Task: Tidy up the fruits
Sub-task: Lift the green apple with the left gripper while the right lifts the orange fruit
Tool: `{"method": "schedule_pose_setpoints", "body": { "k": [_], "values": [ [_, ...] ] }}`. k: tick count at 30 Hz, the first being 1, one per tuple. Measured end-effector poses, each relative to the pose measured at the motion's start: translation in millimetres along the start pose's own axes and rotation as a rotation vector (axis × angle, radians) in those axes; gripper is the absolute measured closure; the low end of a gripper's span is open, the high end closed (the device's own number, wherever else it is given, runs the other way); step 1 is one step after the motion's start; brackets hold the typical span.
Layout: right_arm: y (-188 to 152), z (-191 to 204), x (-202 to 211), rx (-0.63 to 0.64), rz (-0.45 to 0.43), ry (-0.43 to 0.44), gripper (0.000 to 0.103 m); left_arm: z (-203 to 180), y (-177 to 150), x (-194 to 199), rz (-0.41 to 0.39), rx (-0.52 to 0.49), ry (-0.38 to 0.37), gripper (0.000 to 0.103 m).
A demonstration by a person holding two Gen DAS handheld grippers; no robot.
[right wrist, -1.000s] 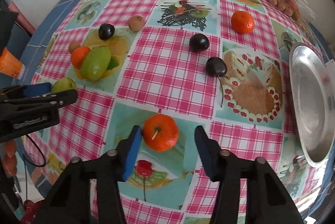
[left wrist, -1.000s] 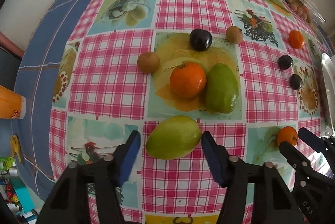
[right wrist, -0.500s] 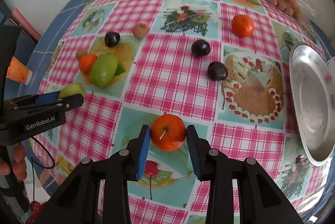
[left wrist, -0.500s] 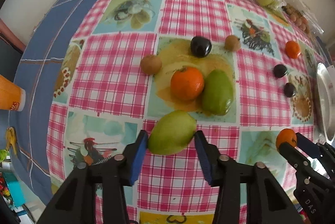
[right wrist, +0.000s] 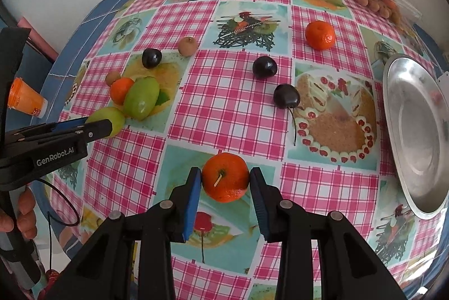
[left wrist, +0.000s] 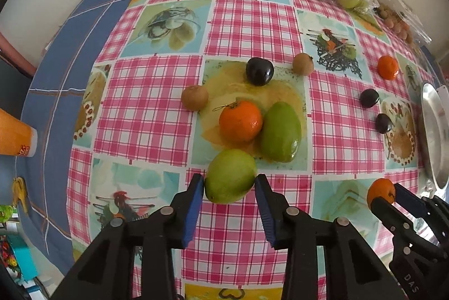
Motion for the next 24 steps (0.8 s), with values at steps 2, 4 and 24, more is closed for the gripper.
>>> {"method": "schedule_pose_setpoints", "body": {
  "k": [2, 4, 24],
  "values": [
    [-1, -1, 0, 0.000, 0.001, 0.001, 0.066, -1, 2, -6, 0.016, -0.018, 0.015, 0.058],
    [-1, -1, 1, 0.001, 0.003, 0.003, 0.066, -3, 3, -12, 0.029, -0.031, 0.017, 0.058],
    [-5, -6, -8, -0.013, 0.034, -0.011, 0.066, 3, -3, -32, 0.047, -0.032, 0.020, 0.061]
  ]
}}
Point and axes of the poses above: each gripper's, at about its wrist camera, not at the fingertips, and x roughly against the way its jaws point, z to its left, y to its top, the point moved 7 cm from there along -x, roughly the way its jaws point, and after that the axes turned 12 degrees about -x, right-handed, at the moved point
